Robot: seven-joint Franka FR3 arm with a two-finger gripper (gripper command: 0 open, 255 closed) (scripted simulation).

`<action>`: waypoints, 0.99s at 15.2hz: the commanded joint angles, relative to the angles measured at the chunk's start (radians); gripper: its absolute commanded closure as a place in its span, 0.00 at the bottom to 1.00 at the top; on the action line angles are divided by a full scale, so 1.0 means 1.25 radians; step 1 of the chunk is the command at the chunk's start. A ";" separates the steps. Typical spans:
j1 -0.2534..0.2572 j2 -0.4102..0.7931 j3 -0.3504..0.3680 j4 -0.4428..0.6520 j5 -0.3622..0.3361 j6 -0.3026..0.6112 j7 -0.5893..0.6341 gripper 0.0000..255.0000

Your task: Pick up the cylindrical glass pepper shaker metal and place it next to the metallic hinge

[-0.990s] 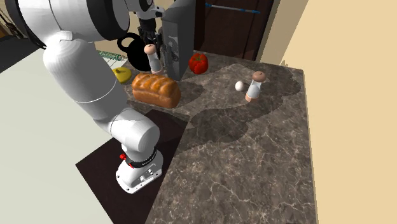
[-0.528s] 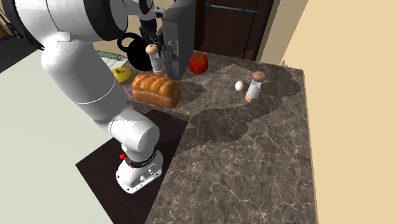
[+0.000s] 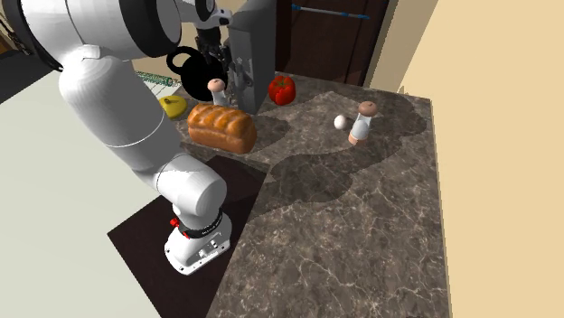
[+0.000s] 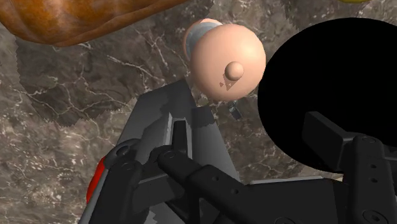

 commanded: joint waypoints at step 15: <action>-0.011 0.031 -0.012 0.044 0.025 -0.134 -0.029 0.00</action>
